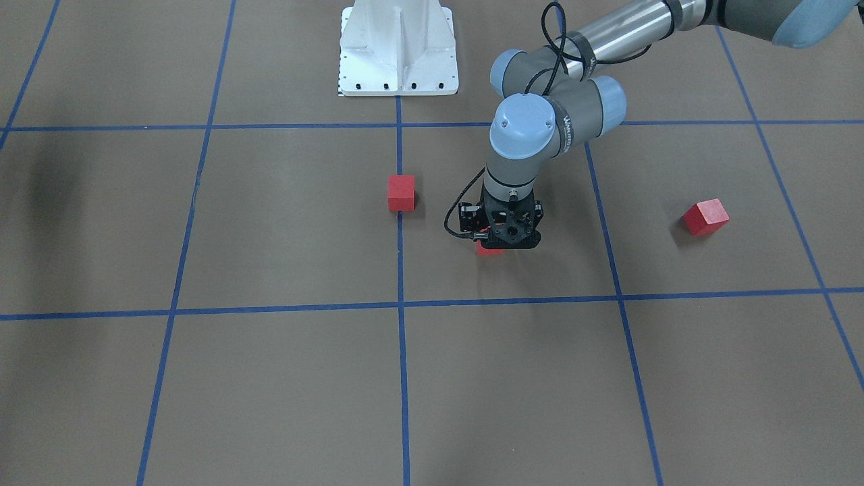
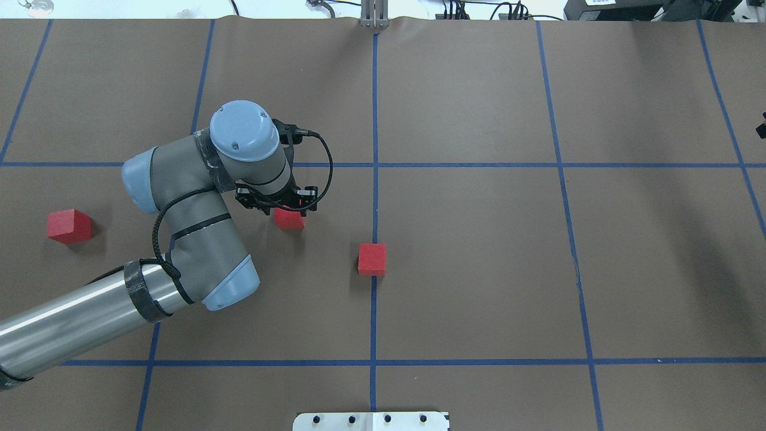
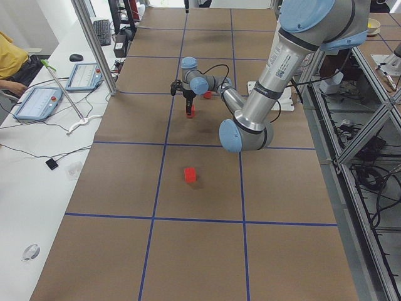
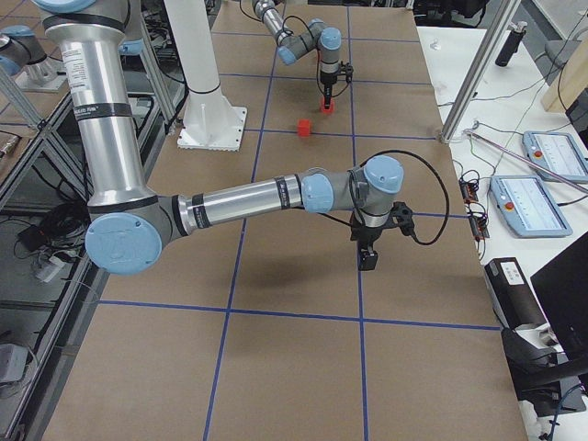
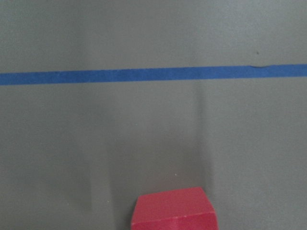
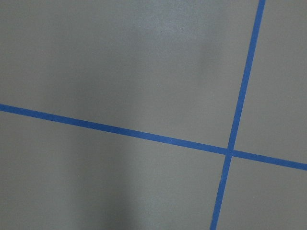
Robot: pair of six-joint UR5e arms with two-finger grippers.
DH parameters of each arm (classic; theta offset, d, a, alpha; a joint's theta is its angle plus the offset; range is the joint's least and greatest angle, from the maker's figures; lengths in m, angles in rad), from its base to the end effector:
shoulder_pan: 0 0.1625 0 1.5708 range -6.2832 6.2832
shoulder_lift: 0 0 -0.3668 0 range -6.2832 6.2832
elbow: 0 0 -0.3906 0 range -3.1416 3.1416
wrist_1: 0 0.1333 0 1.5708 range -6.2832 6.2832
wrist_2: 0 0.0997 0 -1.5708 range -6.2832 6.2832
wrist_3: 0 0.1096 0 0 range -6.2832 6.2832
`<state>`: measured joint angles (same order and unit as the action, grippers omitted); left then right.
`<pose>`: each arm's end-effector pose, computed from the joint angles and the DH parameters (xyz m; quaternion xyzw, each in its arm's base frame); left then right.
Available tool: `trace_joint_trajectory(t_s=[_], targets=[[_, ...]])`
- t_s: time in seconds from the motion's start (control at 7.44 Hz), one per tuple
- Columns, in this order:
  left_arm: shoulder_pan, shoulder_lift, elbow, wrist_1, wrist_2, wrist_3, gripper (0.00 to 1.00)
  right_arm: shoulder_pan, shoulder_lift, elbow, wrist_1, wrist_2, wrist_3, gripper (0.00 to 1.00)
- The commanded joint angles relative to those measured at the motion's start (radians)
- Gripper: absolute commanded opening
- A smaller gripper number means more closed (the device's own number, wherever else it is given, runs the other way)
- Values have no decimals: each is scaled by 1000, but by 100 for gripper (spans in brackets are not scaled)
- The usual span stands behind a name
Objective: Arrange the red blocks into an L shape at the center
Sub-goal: 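Lower the left gripper over the middle red cube and grasp it, then carry the cube with the left gripper and set it beyond the center cube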
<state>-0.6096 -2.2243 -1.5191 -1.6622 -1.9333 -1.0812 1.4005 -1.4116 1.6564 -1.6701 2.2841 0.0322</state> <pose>0.5093 -0.4708 0.2477 0.0300 0.3735 0.0057 0.9271 -0.0321 -0.5503 0.4975 0.0326 -0.3533 -0.0898 0.9306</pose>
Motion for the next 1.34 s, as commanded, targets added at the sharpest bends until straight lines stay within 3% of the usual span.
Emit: trace_joint_trajectory(t_s=[0.0, 0.13, 0.27, 0.67, 1.21], targets=[[1, -1, 0, 4, -1, 3, 23, 2, 0, 0, 1, 0, 0, 99], [-1, -6, -3, 5, -1, 3, 5, 0, 0, -1, 1, 0, 0, 99], [-1, -12, -9, 5, -1, 3, 2, 0, -3, -1, 0, 0, 0, 99], [10, -101, 5, 13, -1, -11, 2, 2, -15, -10, 0, -3, -3, 99], [76, -244, 126, 9, 7, -57, 2, 3, -16, -10, 0, -3, -2, 99]])
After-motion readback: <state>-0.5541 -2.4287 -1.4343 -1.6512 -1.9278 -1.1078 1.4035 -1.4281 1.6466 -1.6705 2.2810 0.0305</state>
